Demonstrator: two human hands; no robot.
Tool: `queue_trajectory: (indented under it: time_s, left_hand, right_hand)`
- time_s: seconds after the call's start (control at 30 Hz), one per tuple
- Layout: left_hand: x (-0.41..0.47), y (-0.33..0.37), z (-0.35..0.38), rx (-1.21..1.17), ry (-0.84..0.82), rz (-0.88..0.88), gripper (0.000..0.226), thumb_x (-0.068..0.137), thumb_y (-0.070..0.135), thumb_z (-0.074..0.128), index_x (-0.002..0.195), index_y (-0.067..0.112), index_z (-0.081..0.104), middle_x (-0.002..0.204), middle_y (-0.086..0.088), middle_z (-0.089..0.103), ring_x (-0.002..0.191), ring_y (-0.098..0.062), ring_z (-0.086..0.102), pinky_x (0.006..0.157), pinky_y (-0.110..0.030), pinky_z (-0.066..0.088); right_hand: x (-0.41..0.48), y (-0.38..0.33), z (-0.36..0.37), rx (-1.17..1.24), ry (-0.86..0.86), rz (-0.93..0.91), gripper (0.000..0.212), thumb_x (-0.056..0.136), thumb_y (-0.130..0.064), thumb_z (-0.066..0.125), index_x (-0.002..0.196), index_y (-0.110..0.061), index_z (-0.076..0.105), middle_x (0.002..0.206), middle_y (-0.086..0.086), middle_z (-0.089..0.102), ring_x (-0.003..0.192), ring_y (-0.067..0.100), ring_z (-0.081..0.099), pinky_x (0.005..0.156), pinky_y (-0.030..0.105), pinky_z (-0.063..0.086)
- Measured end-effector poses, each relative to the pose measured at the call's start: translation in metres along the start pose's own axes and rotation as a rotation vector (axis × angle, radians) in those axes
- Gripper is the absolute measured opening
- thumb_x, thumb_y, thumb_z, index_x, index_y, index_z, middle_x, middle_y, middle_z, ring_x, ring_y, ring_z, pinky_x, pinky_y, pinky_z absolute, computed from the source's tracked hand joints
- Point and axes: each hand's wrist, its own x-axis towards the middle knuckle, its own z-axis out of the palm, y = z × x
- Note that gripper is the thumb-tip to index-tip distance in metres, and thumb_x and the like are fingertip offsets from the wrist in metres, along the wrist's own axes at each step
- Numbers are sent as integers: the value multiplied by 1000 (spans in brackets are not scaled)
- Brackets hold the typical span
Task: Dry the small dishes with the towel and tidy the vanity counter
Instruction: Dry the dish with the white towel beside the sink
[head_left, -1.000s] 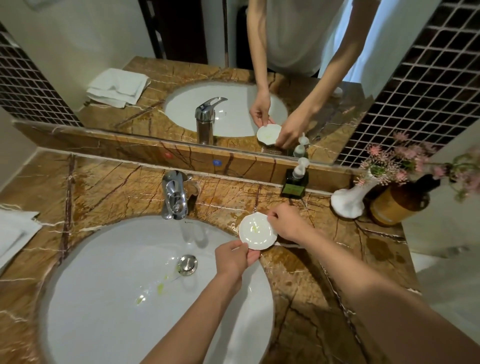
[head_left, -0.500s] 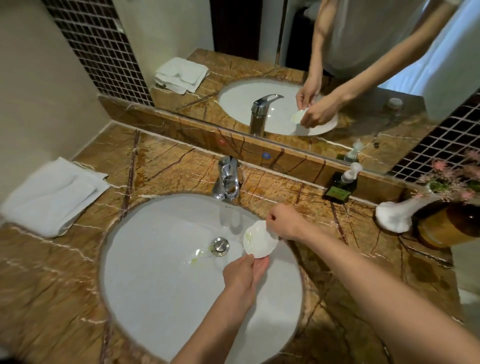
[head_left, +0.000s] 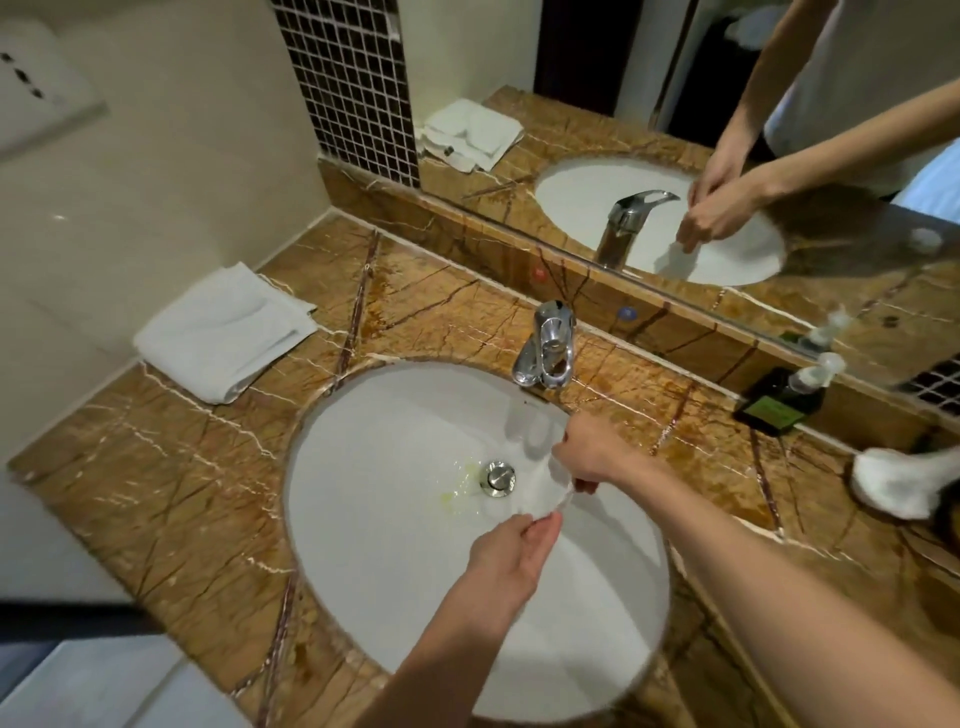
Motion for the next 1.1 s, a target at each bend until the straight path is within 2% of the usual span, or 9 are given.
queue_trajectory:
  time_s: [0.13,0.23,0.37,0.5,0.6,0.73,0.93,1.03,1.1]
  left_hand:
    - [17,8,-15,288,85,188,14,84,-11,52,82,-7,65,75,-18,69,64,-21,68,67,-27,58]
    - [24,20,-31,601,121,383,44,80,-11,46,43,12,53,44,-2,58,36,-9,54,39,-14,43]
    - [27,48,-43,750,114,532,39,80,-11,42,48,7,55,49,-4,60,52,-19,65,54,-29,57]
    - [30,93,-56,860,43,620,53,82,-8,41,36,17,52,39,6,50,44,-10,56,55,-26,56]
    - [37,134,-68,899,38,650,40,87,-7,44,54,9,62,51,-5,56,46,-10,60,56,-30,59]
    - [45,193,-89,971,20,678,38,92,-2,46,65,15,68,70,-12,65,54,-17,66,53,-30,60]
    - [53,280,-116,1202,-48,710,27,96,6,43,89,-3,67,88,-13,62,72,-27,64,54,-30,60]
    - [50,321,-126,1235,-92,780,27,95,8,44,86,5,70,87,-14,67,70,-25,61,50,-28,56]
    - [49,344,-133,1284,-56,903,26,95,13,46,95,11,72,96,-9,71,77,-23,62,66,-33,55]
  right_hand:
    - [-3,6,13,-39,-55,11,10,85,9,56,78,5,61,72,19,66,74,35,72,70,45,60]
    - [-5,9,26,96,-37,9,13,91,2,50,83,4,60,79,21,62,77,39,71,69,47,60]
    - [-6,-2,39,303,19,-37,24,95,-1,40,73,-6,48,73,17,58,60,35,68,64,45,59]
    - [-2,-29,54,426,81,-47,27,89,3,42,66,-11,46,66,9,55,56,30,68,52,39,57]
    - [3,-58,65,571,59,-16,14,83,6,46,84,-4,56,74,19,63,56,29,67,52,35,56]
    - [12,-102,87,706,-23,-14,33,85,4,49,116,-5,50,69,19,67,52,26,66,49,31,54]
    - [33,-178,111,752,2,-37,23,88,-3,47,111,-4,51,64,19,68,53,28,69,44,29,53]
    - [41,-215,121,767,28,-34,16,91,-3,45,106,-2,50,66,21,69,51,27,68,41,27,51]
    - [46,-237,130,804,83,-8,16,91,-2,43,107,-1,48,73,23,68,49,24,67,40,27,50]
